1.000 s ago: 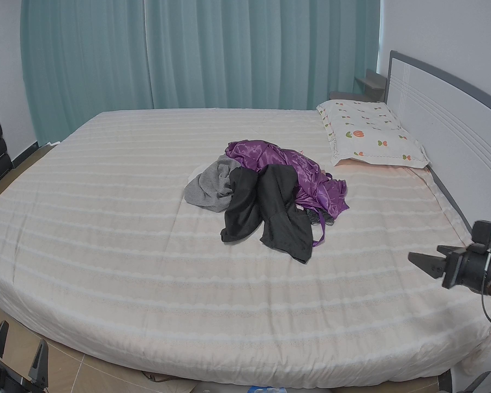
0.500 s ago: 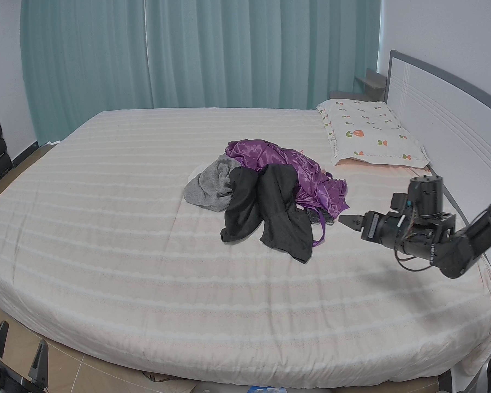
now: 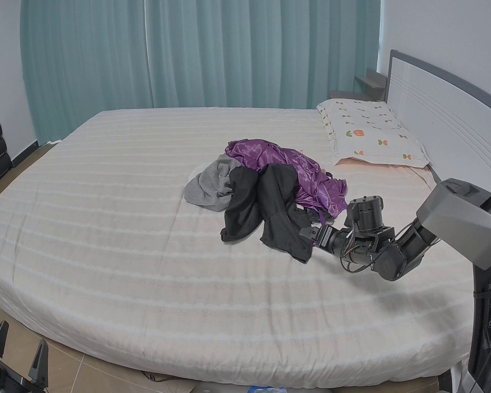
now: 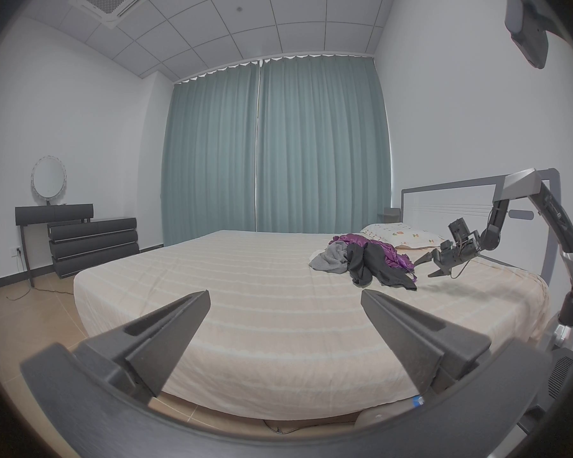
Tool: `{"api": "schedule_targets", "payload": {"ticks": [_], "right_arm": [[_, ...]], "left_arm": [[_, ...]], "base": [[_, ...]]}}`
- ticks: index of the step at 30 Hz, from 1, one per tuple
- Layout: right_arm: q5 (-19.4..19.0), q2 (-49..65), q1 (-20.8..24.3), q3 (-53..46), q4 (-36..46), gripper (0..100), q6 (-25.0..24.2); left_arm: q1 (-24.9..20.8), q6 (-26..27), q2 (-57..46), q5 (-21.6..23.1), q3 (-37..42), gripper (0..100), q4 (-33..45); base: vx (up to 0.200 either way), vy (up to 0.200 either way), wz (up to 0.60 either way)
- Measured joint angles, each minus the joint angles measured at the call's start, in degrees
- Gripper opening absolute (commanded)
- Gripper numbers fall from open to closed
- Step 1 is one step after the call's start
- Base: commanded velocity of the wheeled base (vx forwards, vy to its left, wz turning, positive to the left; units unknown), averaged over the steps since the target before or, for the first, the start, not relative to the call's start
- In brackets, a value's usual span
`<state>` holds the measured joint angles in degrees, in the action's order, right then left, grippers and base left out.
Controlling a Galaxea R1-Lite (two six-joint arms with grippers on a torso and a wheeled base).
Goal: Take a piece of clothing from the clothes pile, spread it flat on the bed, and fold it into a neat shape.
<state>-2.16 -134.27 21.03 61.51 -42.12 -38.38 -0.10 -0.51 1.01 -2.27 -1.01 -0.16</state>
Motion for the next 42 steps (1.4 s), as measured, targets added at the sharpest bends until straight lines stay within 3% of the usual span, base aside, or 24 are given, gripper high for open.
{"api": "schedule_targets", "payload": {"ticks": [9, 24, 25, 37, 42], "right_arm": [[0.33, -6.69, 2.51, 6.38, 2.11, 100, -0.82], [4.56, -14.54, 4.08, 18.81, 4.84, 100, -2.93], [4.64, -14.85, 4.13, 19.3, 4.88, 0, -3.06], [4.32, -13.75, 4.77, 15.27, 4.99, 0, -3.66], [3.74, -10.45, 4.49, 12.17, 4.86, 0, -6.97]], "left_arm": [[-0.01, 0.0, 0.02, 0.0, 0.0, 100, 0.0], [0.0, 0.0, 0.0, 0.0, 0.0, 100, 0.0], [0.0, 0.0, 0.02, 0.0, 0.0, 100, 0.0], [-0.01, 0.0, 0.0, 0.02, 0.0, 100, 0.0], [-0.01, 0.0, 0.02, 0.0, 0.0, 100, 0.0]], "base": [[0.0, 0.0, 0.0], [0.0, 0.0, 0.0], [0.0, 0.0, 0.0], [0.0, 0.0, 0.0], [0.0, 0.0, 0.0]]}}
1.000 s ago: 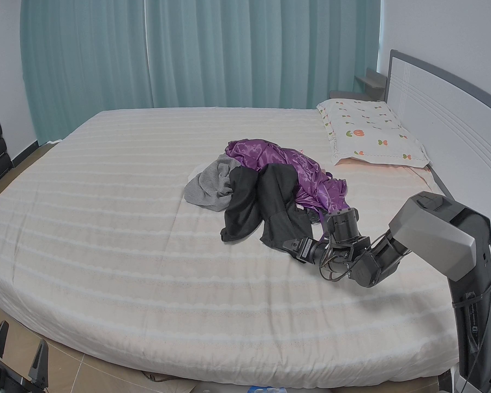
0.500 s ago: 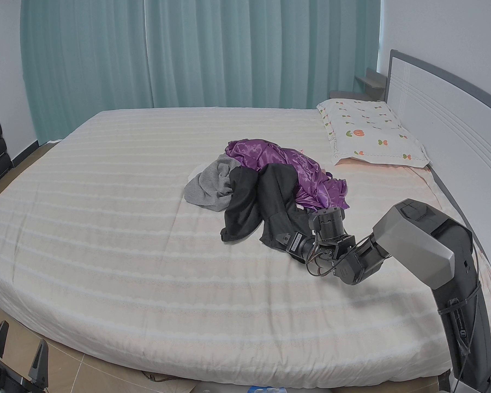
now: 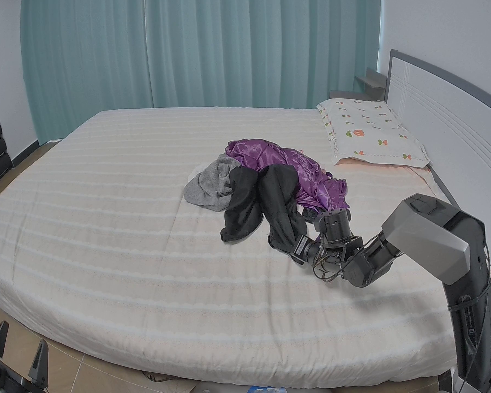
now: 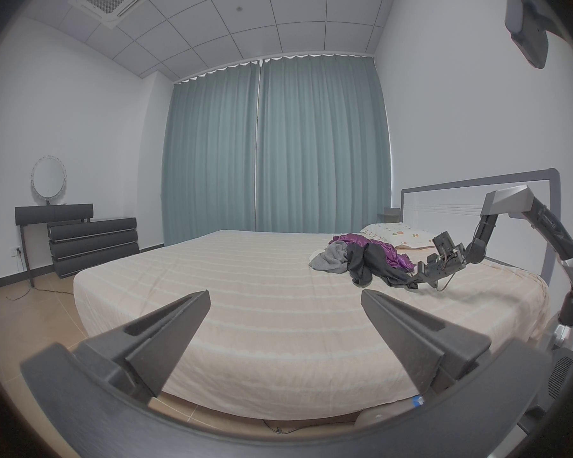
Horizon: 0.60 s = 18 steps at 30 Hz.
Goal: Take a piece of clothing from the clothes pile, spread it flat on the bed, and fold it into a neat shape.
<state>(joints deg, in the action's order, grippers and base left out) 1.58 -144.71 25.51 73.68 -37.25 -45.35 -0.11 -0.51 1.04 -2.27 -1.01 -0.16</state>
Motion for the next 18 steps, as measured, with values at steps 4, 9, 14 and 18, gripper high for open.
{"api": "schedule_targets", "payload": {"ticks": [4, 9, 14, 18], "right_arm": [[-1.66, 3.93, -0.38, -3.54, -0.29, 0, -1.84], [-3.68, 9.55, -0.46, -8.63, -0.65, 0, -4.02], [-4.43, 16.13, -0.44, -14.03, -2.65, 0, -5.18], [-4.58, 21.64, 0.09, -19.3, -7.44, 0, -5.23]], "left_arm": [[0.01, 0.0, -0.02, 0.0, 0.0, 100, 0.0], [0.01, 0.0, -0.02, 0.0, 0.0, 100, 0.0], [0.0, 0.0, -0.02, 0.0, 0.0, 100, 0.0], [0.01, 0.0, -0.02, 0.0, 0.0, 100, 0.0]], "base": [[0.0, 0.0, 0.0], [0.0, 0.0, 0.0], [0.0, 0.0, 0.0], [0.0, 0.0, 0.0]]}}
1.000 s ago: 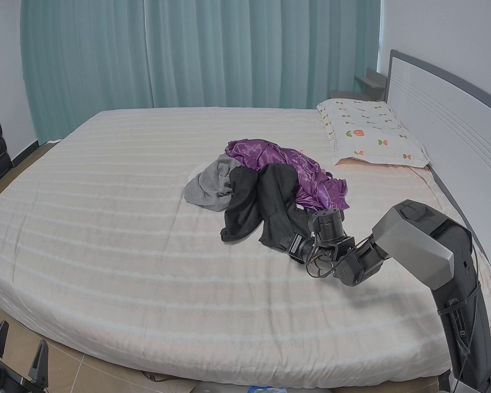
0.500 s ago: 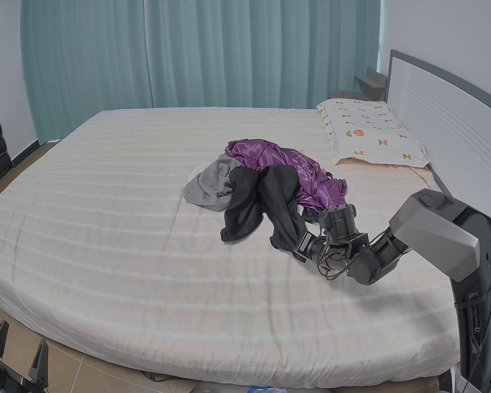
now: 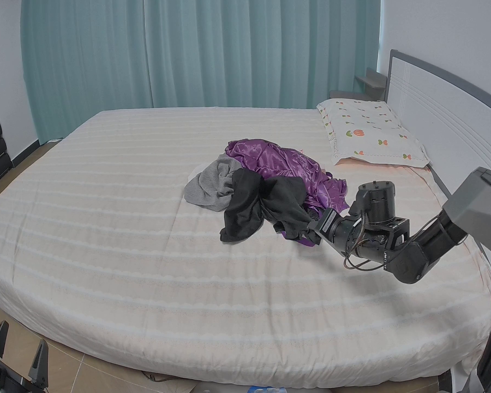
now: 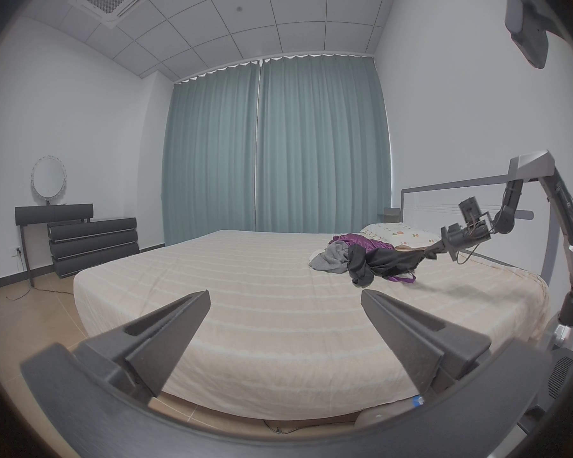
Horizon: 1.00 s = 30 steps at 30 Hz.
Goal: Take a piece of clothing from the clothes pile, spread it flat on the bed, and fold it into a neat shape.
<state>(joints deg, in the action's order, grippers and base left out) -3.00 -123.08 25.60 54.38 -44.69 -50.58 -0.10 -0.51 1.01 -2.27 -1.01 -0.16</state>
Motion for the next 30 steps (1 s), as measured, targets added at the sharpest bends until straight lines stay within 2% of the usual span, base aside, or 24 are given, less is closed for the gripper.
{"api": "schedule_targets", "payload": {"ticks": [5, 13, 21, 30], "right_arm": [[0.02, 5.77, 0.88, -5.35, -6.73, 0, 1.5], [0.05, 13.87, 2.4, -11.89, -15.88, 0, 7.78], [0.11, 21.13, 4.9, -14.03, -17.34, 0, 12.0], [0.29, 26.64, 5.99, -14.47, -16.66, 0, 12.57]], "left_arm": [[0.0, 0.02, 0.0, 0.0, 0.0, 100, 0.0], [-0.01, 0.16, 0.02, 0.02, 0.0, 100, 0.0], [-0.09, 0.72, 0.0, 1.07, 0.0, 100, -0.02], [-0.09, 0.94, 0.0, 1.37, 0.0, 100, -0.06]], "base": [[0.0, 0.0, 0.0], [0.0, 0.0, 0.0], [0.0, 0.0, 0.0], [0.0, 0.0, 0.0]]}}
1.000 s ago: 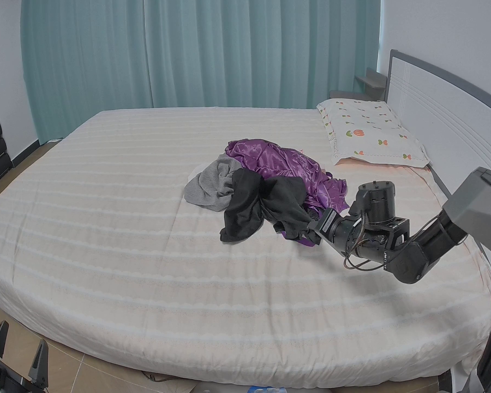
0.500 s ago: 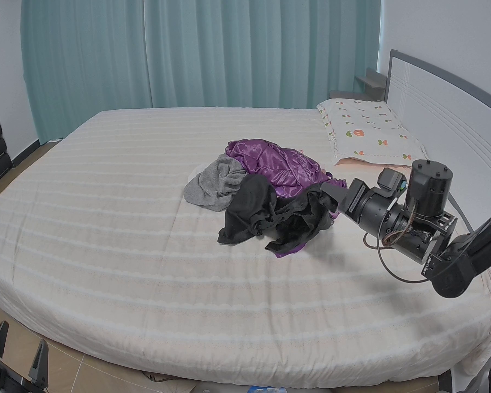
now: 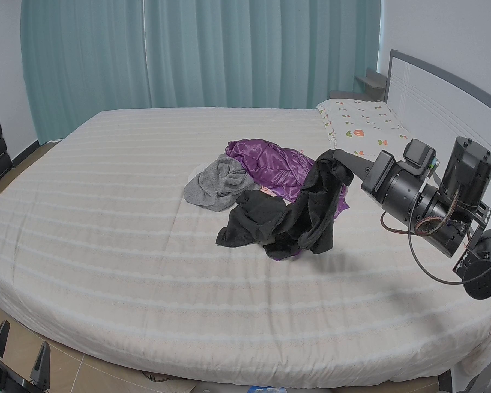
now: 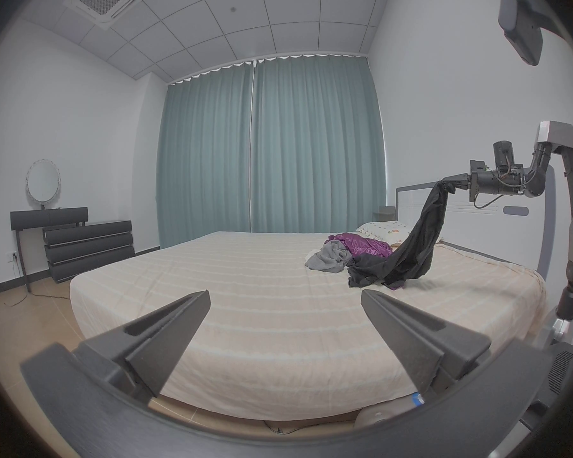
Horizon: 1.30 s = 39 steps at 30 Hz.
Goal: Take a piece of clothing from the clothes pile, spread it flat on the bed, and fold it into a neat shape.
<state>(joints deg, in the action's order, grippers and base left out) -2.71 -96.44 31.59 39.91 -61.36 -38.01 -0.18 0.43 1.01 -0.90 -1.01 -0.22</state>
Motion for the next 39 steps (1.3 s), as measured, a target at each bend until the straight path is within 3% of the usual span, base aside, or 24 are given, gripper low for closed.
{"api": "schedule_targets", "payload": {"ticks": [12, 17, 23, 32, 39], "right_arm": [[0.35, 1.9, 0.22, -2.07, 0.02, 0, 0.27], [0.37, 1.97, 0.22, -2.4, -0.11, 0, 0.29], [0.37, 1.95, 0.22, -2.51, -0.11, 0, 0.4], [0.55, 2.04, 0.22, -3.91, -0.44, 0, 0.99], [0.96, 2.56, 0.71, -4.78, -0.59, 0, 1.19]], "left_arm": [[0.07, -4.36, 0.02, -0.82, -0.24, 100, -0.9], [0.0, -6.78, 2.07, -0.54, -6.9, 100, -2.05], [-0.39, -6.44, 11.28, 3.85, -14.92, 100, -2.38], [-1.66, -5.89, 29.27, 11.54, -15.13, 100, -5.91], [-7.45, -6.12, 44.37, 13.52, -14.64, 100, -11.15]], "base": [[0.0, 0.0, 0.0], [0.0, 0.0, 0.0], [0.0, 0.0, 0.0], [0.0, 0.0, 0.0], [0.0, 0.0, 0.0]]}}
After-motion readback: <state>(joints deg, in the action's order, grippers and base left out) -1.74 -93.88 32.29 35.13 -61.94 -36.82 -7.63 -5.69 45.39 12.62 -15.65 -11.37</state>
